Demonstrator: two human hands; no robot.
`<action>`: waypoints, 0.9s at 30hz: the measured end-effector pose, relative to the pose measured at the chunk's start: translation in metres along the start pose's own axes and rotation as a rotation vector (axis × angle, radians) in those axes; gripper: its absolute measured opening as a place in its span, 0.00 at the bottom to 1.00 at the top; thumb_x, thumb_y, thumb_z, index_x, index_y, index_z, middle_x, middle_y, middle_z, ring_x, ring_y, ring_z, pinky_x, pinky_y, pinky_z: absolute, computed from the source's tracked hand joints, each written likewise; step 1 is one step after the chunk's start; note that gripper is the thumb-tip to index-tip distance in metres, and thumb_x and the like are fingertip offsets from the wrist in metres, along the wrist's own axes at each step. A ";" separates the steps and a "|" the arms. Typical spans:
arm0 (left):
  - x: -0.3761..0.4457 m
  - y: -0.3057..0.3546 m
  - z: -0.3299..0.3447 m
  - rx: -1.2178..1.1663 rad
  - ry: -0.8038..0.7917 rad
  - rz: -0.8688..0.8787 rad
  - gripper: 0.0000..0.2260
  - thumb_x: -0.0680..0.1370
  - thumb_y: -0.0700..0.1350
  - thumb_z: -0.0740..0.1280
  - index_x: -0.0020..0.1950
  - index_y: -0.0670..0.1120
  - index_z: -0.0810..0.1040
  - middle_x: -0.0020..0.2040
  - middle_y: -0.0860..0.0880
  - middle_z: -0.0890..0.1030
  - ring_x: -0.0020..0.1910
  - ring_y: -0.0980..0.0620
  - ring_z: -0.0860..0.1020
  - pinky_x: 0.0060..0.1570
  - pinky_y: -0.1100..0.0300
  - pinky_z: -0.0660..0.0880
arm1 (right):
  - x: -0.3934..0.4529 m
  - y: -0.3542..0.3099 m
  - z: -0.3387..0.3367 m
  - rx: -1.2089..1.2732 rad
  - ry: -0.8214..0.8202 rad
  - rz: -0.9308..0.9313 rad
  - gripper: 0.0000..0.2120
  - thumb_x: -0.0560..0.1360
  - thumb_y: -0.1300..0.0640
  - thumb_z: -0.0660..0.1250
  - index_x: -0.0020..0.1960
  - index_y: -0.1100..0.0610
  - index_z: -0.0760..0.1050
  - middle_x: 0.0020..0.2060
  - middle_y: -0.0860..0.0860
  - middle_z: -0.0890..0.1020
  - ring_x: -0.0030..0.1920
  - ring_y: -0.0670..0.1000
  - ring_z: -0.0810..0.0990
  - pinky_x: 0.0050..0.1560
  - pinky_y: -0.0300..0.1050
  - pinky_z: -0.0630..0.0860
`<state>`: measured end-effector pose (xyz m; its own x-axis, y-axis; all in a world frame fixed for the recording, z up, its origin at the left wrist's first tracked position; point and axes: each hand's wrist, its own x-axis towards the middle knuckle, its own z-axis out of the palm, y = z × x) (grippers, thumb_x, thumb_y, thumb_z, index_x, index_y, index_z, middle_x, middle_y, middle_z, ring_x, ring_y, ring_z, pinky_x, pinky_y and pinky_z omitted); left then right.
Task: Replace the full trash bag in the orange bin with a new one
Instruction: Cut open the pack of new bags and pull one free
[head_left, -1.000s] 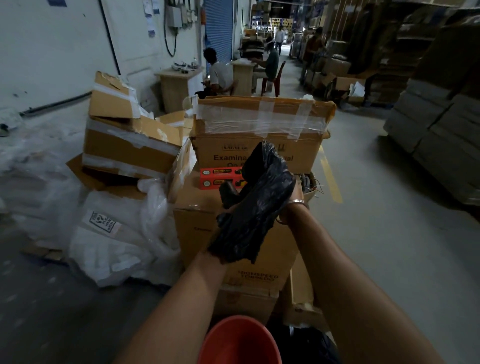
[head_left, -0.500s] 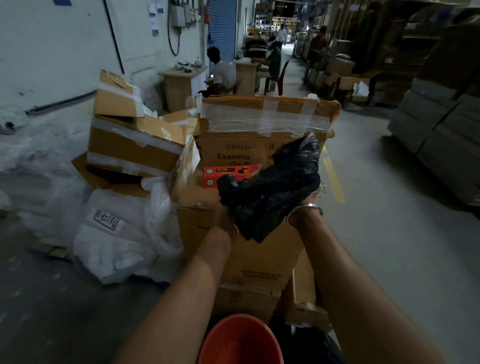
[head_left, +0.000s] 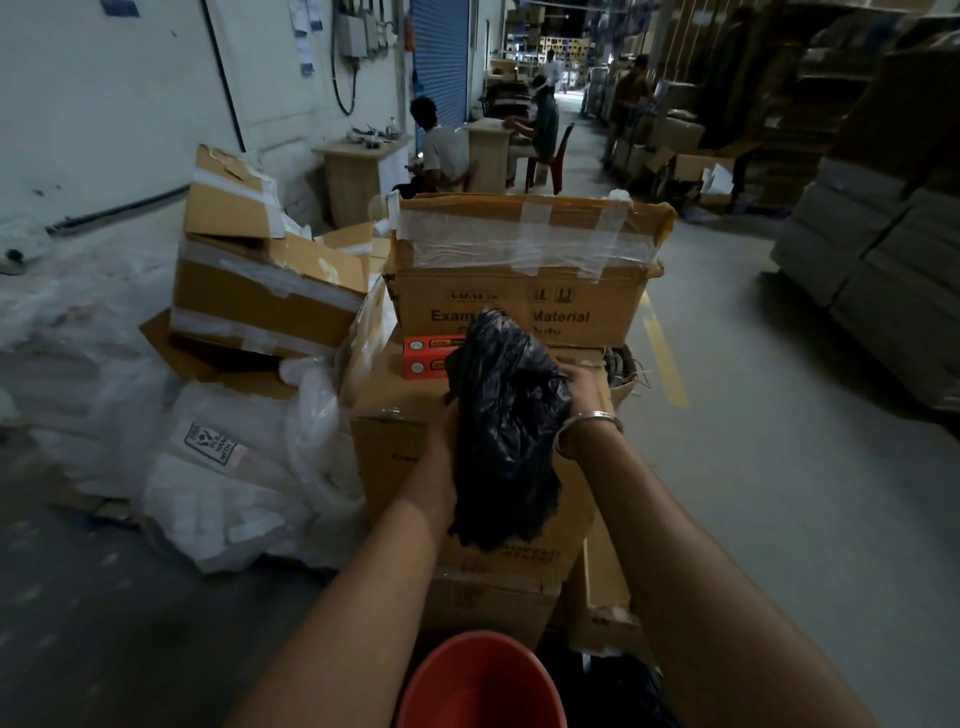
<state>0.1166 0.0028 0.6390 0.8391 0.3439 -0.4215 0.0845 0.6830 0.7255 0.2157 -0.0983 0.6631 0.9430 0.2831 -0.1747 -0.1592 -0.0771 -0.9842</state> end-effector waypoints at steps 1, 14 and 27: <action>0.001 0.001 0.000 -0.008 -0.039 0.003 0.16 0.83 0.48 0.57 0.46 0.44 0.81 0.45 0.43 0.79 0.43 0.44 0.79 0.50 0.52 0.74 | -0.003 0.004 -0.003 0.092 -0.002 0.039 0.14 0.78 0.67 0.57 0.59 0.68 0.76 0.57 0.67 0.79 0.59 0.66 0.77 0.63 0.62 0.72; 0.021 -0.001 -0.010 0.043 0.111 0.090 0.24 0.70 0.43 0.75 0.64 0.36 0.75 0.56 0.34 0.81 0.51 0.36 0.83 0.45 0.48 0.81 | -0.007 0.004 -0.010 0.771 0.015 0.202 0.26 0.81 0.52 0.48 0.43 0.63 0.80 0.41 0.58 0.83 0.46 0.58 0.77 0.49 0.53 0.74; 0.019 -0.007 -0.025 0.053 -0.017 0.078 0.20 0.85 0.50 0.54 0.41 0.48 0.81 0.35 0.47 0.83 0.32 0.48 0.82 0.31 0.61 0.77 | -0.021 0.006 -0.004 0.112 -0.027 0.355 0.14 0.80 0.59 0.53 0.52 0.64 0.76 0.52 0.60 0.79 0.50 0.59 0.77 0.57 0.53 0.75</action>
<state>0.1181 0.0207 0.6121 0.8534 0.3833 -0.3533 0.0462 0.6195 0.7836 0.1954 -0.1083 0.6608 0.8155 0.2823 -0.5052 -0.5075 -0.0705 -0.8587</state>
